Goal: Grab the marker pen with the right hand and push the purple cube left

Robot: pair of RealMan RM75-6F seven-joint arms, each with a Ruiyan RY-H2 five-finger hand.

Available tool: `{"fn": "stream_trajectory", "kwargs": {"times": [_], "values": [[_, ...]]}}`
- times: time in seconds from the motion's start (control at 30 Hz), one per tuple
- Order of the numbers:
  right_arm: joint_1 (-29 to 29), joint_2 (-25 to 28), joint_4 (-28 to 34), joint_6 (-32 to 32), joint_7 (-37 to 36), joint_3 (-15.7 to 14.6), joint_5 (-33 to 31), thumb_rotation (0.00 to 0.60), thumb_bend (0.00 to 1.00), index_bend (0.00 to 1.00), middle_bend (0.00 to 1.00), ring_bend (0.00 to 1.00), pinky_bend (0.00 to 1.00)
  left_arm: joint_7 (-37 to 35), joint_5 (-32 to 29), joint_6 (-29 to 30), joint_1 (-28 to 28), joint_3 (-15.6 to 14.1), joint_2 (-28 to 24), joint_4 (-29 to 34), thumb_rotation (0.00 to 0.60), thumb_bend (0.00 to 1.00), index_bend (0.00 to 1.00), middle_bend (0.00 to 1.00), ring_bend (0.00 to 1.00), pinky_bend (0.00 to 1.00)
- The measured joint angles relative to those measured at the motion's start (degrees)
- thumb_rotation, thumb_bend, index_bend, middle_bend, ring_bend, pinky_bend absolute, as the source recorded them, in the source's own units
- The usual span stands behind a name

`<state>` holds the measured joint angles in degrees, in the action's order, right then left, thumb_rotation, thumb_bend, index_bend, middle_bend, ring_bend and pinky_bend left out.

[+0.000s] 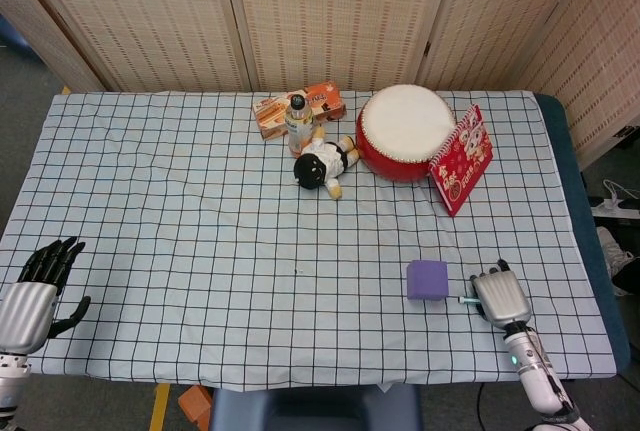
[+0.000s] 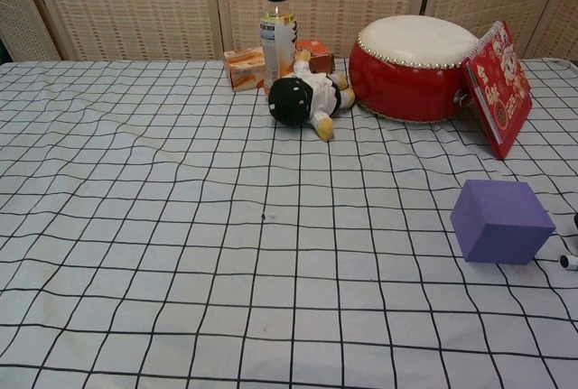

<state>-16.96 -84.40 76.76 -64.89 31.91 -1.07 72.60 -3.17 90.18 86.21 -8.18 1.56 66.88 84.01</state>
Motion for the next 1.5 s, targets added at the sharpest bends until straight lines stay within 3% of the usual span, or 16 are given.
{"fn": "stream_trajectory", "kwargs": {"times": [0.3,0.57,1.0,1.5], "values": [[0.51,5.84,5.58,-2.27,-1.97,1.38,0.67,0.6,0.48,0.91,0.76,0.48,0.25,-0.38,0.75,0.53,0.12,-0.23,-0.12,0.26,0.6,0.38,0.0,0.0,0.0,0.1],[-1.07,8.39,9.33,-1.66,1.04,3.38,-1.13,0.6,0.48,0.91,0.76,0.48,0.25,-0.47,0.99,0.4,-0.02,-0.3,-0.09,0.29,0.6,0.38,0.0,0.0,0.0,0.1],[-6.48,4.45,11.11,2.78,10.2,4.71,-5.17,0.6,0.48,0.91,0.76,0.48,0.25,-1.48,0.63,0.18,-0.04,-0.21,-0.5,0.27,0.6,0.38,0.0,0.0,0.0,0.1],[-9.87,1.87,14.3,3.71,15.41,4.49,-7.0,0.6,0.48,0.91,0.76,0.48,0.25,-2.45,0.61,0.41,0.03,-0.11,-0.82,0.14,0.6,0.38,0.0,0.0,0.0,0.1]]}}
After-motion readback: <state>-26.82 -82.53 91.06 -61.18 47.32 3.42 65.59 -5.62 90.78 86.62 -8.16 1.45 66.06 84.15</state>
